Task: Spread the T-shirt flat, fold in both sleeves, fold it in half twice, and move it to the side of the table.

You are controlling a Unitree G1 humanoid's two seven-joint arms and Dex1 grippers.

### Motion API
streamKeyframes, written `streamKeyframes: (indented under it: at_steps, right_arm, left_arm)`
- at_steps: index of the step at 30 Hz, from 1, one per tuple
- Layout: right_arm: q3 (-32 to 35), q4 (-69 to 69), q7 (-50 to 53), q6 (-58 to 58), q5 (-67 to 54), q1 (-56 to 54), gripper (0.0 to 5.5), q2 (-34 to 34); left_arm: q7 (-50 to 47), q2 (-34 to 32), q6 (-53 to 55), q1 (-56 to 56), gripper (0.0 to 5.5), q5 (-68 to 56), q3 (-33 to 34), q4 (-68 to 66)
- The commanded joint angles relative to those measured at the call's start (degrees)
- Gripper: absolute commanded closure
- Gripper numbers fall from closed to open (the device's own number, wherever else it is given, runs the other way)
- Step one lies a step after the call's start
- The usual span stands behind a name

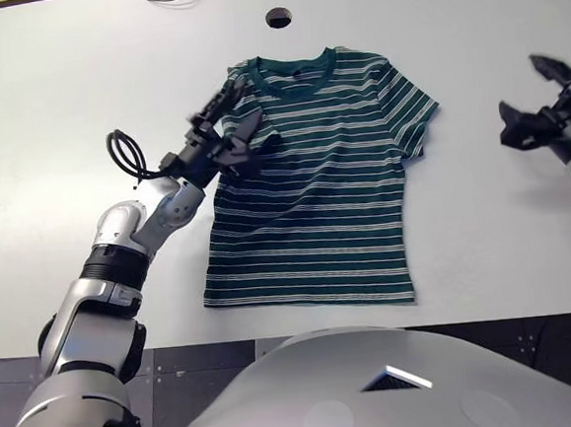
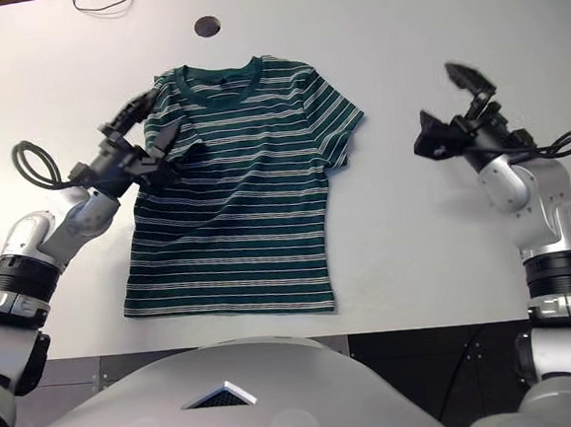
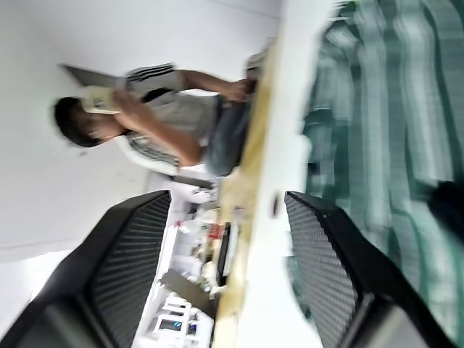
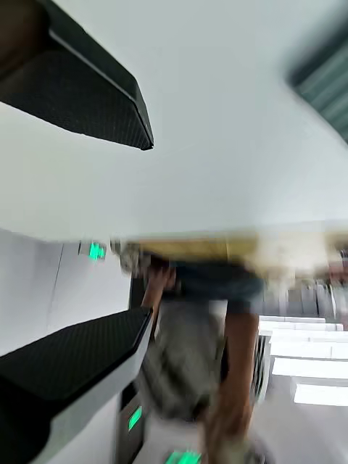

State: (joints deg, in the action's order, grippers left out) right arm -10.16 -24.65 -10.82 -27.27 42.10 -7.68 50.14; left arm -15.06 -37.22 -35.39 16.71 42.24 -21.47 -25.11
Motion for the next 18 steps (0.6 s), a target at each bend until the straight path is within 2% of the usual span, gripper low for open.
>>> streamKeyframes:
  at_steps: [1,7,12,18]
  right_arm:
    - [-8.7,-9.8,-0.8,-2.8,6.6,-8.0,1.52,-2.0]
    - [-16.6,-13.8,-0.8,-6.4,10.0,-16.9,1.52,-4.4]
    - [-17.9,-12.3,-0.7,-7.2,8.6,-17.7,1.52,-3.8]
    - [-18.5,-9.3,-2.7,-8.8,7.4,-16.1,1.52,-2.2]
  left_arm:
    - [-0.6,-0.1,2.1,-1.4,2.56,0.0,2.2,1.2]
    - [0.4,0.7,3.2,-2.1,2.56,1.2,1.7,0.9]
    - [2.6,1.4,2.7,-3.4,2.56,1.0,-0.1,-1.8]
    - [2.8,0.7,2.2,-3.3,2.04,-2.1,2.0,-3.9]
